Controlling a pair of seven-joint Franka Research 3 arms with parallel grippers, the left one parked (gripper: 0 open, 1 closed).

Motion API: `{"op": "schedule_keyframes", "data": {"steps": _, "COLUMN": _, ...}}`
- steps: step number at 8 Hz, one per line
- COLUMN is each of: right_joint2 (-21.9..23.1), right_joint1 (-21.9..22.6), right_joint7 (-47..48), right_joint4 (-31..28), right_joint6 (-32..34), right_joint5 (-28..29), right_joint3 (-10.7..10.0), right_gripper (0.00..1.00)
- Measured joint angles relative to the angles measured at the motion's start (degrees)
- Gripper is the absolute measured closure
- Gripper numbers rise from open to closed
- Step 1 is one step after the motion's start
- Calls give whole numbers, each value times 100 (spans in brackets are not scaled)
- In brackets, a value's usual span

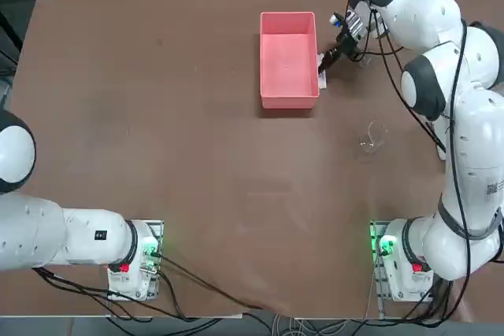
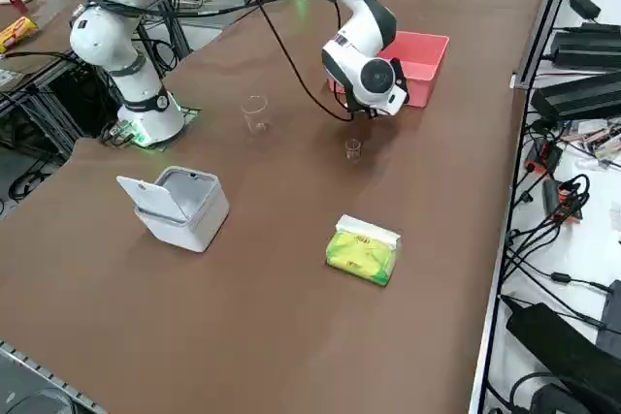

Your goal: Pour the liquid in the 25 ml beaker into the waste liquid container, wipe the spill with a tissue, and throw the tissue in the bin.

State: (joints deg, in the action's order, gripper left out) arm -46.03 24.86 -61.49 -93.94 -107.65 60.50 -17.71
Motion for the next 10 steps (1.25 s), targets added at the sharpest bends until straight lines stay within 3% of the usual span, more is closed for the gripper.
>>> {"op": "schedule_keyframes", "data": {"steps": 6, "right_joint2": -6, "right_joint1": 17, "right_joint7": -17, "right_joint4": 123, "right_joint6": -56, "right_joint5": 0, "right_joint3": -41, "right_gripper": 98}}
{"op": "schedule_keyframes", "data": {"steps": 10, "right_joint2": 68, "right_joint1": 34, "right_joint7": -3, "right_joint4": 184, "right_joint6": -49, "right_joint5": 0, "right_joint3": -321, "right_gripper": 98}}
